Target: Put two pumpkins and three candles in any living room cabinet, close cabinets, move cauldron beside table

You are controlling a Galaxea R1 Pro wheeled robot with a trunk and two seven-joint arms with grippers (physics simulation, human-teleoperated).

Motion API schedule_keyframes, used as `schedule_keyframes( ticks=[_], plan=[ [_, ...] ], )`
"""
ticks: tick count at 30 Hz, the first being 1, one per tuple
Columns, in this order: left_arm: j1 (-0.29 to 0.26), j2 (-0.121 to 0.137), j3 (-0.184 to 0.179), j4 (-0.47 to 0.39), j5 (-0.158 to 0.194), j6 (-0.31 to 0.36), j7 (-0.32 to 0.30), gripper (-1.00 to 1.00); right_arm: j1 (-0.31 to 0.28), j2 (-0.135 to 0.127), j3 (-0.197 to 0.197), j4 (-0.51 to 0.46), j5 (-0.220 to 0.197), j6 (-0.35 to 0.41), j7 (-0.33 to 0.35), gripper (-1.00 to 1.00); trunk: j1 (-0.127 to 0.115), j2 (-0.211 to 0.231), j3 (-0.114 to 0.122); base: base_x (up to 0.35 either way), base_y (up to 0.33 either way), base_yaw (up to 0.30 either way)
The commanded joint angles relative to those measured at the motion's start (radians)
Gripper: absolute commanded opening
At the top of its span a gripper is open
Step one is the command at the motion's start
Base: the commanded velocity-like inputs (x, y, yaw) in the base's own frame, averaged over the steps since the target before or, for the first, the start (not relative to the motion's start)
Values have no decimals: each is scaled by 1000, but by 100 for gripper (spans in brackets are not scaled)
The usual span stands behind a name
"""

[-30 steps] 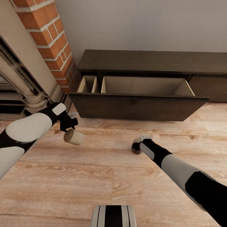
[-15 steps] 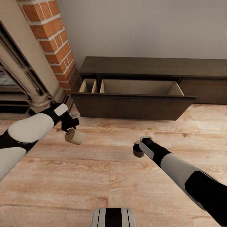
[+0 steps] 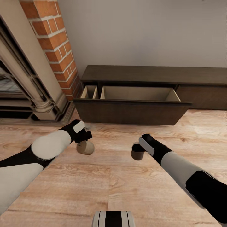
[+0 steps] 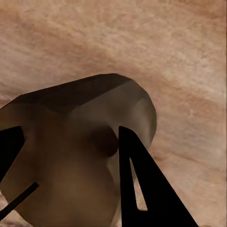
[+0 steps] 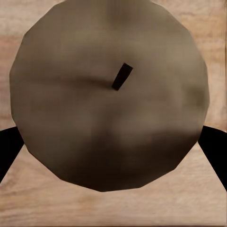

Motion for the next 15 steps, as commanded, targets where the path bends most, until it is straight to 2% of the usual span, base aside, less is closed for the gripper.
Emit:
schedule_keyframes(
  ticks=[1, 4, 7, 8, 11, 13, 15],
  plan=[
    [14, -5, -3, -3, -15, -12, 8, -100, -1, -2, -8, -4, -11, 5, -9, -100, -1, 0, 3, 0, 0, 0],
    [51, -11, -3, -2, -10, -58, 6, -100, -1, -1, -24, -6, -10, 8, -10, -100, -2, 1, 15, 0, 0, 0],
    [96, -30, -2, -2, -5, -125, -3, -100, -1, 4, -27, -6, -11, 2, -13, -100, -3, 1, 27, 0, 0, 0],
    [114, -40, -2, -2, -3, -167, -5, -100, -1, 12, -27, -6, -12, -1, -14, -100, -4, 2, 30, 0, 0, 0],
    [174, -58, -1, -2, -2, -279, -9, -100, 2, 55, -29, -4, -11, -8, -19, -100, -5, 2, 42, 0, 0, 0],
    [198, -62, -1, -2, 0, -305, -16, -100, 4, 69, -29, -3, -11, -19, -31, -100, -6, 3, 50, 0, 0, 0],
    [214, -64, 0, -2, 17, -321, -43, -100, 9, 79, -29, -2, -11, -42, -51, -100, -7, 3, 57, 0, 0, 0]
  ],
)
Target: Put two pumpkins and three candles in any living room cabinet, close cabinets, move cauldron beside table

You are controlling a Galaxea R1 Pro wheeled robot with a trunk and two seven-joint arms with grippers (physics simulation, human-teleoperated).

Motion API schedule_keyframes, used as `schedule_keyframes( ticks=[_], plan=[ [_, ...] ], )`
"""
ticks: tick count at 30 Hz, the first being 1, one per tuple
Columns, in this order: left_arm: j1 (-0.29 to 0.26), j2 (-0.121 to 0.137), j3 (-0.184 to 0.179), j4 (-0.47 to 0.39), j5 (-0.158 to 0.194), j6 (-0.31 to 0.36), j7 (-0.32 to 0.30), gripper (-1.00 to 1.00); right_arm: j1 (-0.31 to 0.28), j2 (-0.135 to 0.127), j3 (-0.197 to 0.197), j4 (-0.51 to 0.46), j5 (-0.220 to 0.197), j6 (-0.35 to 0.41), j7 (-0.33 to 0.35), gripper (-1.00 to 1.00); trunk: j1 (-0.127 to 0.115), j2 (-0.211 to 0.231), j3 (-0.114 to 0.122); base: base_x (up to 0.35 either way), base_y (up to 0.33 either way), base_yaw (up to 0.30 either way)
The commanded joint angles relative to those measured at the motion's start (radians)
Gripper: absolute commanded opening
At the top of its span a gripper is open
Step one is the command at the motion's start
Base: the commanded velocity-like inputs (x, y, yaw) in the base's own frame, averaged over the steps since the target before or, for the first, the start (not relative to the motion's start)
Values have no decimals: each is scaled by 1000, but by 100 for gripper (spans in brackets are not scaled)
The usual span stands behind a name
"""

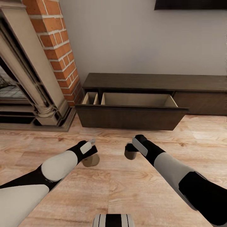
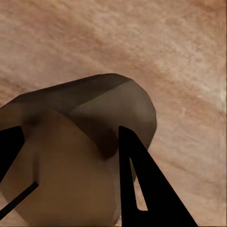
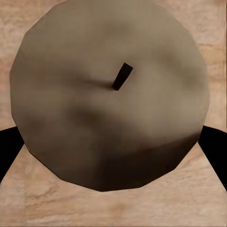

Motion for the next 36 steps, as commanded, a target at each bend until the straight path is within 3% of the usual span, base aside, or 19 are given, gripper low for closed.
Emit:
schedule_keyframes(
  ticks=[1, 4, 7, 14, 18, 22, 24, 36],
  plan=[
    [2, -1, 2, -2, -5, 5, -7, -100, 2, 1, 6, -1, -12, -6, -13, -100, -1, 0, 3, 0, 0, 0],
    [26, -2, 2, -2, 74, -3, -55, -100, 54, 7, 6, -1, -10, -57, -24, -100, -2, 1, 15, 0, 0, 0],
    [57, -2, 2, -2, 88, -29, -61, -100, 66, 7, 6, -1, -9, -68, -25, -100, -3, 1, 26, 0, 0, 0],
    [70, -3, 1, -2, 88, -83, -64, -100, 77, 12, 9, 0, -11, -74, -26, -100, -6, 3, 53, 0, 0, 0],
    [71, 2, -1, -4, 41, -92, -65, -100, 83, 10, 7, 0, -11, -119, -26, -100, -8, 4, 69, 0, 0, 0],
    [93, 6, -2, -4, -72, -141, -70, -100, 84, 5, 6, 1, -10, -139, -27, -100, -10, 5, 84, 0, 0, 0],
    [97, 6, -2, -3, -94, -152, -72, -100, 85, -2, 6, 3, -10, -141, -27, -100, -11, 5, 92, 0, 0, 0],
    [148, 3, -2, -2, -105, -157, -77, -100, 87, 5, 7, 63, -14, -146, -25, -100, -16, 8, 139, 0, 0, 0]
  ],
)
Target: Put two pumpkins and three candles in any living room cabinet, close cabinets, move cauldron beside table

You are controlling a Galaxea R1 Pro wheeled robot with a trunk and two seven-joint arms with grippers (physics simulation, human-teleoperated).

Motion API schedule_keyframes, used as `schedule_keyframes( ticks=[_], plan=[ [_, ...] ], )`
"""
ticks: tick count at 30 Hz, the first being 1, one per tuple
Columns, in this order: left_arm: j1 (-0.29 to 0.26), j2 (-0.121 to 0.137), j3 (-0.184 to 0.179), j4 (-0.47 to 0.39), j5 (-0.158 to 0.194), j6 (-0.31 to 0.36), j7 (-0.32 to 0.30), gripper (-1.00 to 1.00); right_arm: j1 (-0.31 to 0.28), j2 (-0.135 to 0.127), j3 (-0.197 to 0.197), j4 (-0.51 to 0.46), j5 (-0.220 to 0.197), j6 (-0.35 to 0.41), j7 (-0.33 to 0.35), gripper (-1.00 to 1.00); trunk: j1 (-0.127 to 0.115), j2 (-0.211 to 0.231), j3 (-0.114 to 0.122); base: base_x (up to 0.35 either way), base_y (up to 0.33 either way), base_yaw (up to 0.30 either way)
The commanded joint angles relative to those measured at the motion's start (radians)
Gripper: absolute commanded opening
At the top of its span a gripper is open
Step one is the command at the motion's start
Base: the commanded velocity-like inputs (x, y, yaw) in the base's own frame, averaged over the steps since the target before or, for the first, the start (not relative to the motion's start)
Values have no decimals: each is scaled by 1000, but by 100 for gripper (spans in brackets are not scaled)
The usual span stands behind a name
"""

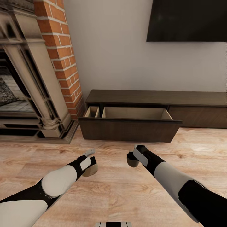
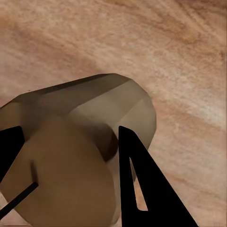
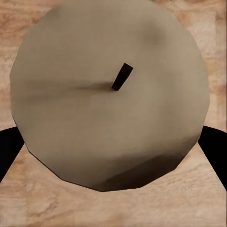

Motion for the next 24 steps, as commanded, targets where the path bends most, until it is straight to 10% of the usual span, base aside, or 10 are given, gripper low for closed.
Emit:
schedule_keyframes(
  ticks=[1, 18, 24],
  plan=[
    [1, 0, 8, -2, -11, 6, 4, -100, -1, -2, 7, -1, -10, 2, -7, -100, -1, 0, 3, 0, 0, 0],
    [13, 24, 7, -2, -12, 3, 6, -100, 1, -2, 5, 48, -21, 0, -3, -100, -8, 4, 69, 0, 0, 0],
    [18, 22, 7, -2, -12, 3, 6, -100, 3, -2, 4, 61, -121, -6, -3, -100, -11, 5, 92, 0, 0, 0]
  ],
)
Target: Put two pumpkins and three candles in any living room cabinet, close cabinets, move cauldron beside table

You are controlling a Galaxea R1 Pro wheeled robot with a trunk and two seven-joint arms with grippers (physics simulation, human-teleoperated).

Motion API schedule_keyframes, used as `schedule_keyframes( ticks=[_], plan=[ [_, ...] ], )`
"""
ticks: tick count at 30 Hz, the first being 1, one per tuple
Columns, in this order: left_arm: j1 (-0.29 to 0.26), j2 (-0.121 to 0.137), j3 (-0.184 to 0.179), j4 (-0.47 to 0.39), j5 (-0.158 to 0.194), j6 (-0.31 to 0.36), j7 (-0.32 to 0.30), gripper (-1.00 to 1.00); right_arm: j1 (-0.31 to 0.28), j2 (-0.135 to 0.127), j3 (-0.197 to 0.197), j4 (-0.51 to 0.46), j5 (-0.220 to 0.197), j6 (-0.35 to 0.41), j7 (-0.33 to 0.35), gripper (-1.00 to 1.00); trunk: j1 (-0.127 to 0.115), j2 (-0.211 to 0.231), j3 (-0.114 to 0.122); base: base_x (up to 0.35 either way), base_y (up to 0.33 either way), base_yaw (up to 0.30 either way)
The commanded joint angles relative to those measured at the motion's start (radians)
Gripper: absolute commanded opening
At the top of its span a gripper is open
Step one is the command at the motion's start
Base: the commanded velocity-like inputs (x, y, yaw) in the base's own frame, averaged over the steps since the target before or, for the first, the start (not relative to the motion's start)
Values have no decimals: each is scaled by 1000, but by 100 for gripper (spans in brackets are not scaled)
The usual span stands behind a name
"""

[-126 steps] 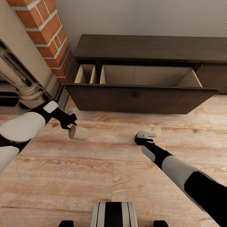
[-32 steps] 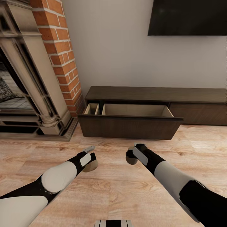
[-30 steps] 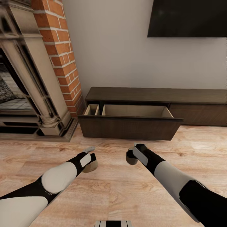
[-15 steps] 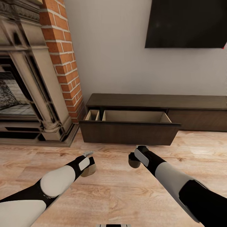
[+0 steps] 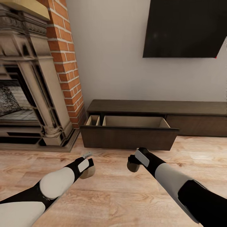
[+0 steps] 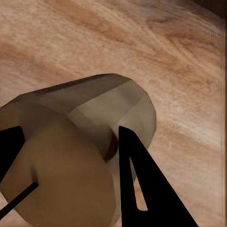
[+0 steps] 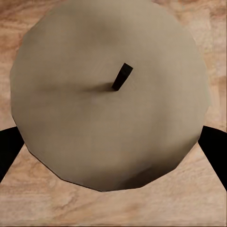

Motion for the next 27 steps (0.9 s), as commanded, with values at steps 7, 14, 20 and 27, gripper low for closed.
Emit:
schedule_keyframes(
  ticks=[7, 14, 20, 27],
  plan=[
    [2, 0, 8, -2, -11, 7, 3, -100, 0, 0, 9, 17, -74, -14, -7, -100, -3, 1, 26, 0, 0, 0],
    [2, 0, 8, -2, -11, 8, 4, -100, 0, 6, 9, 19, -80, -18, -8, -100, -6, 3, 55, 0, 0, 0],
    [2, 0, 8, -2, -11, 8, 4, -100, 7, 19, 10, 25, -80, -19, -8, -100, -16, 18, 77, 0, 0, 0],
    [2, -1, 8, -2, -11, 8, 3, -100, 15, 25, 10, 28, -80, -75, -8, -100, -43, 67, 99, 0, 0, 0]
  ],
)
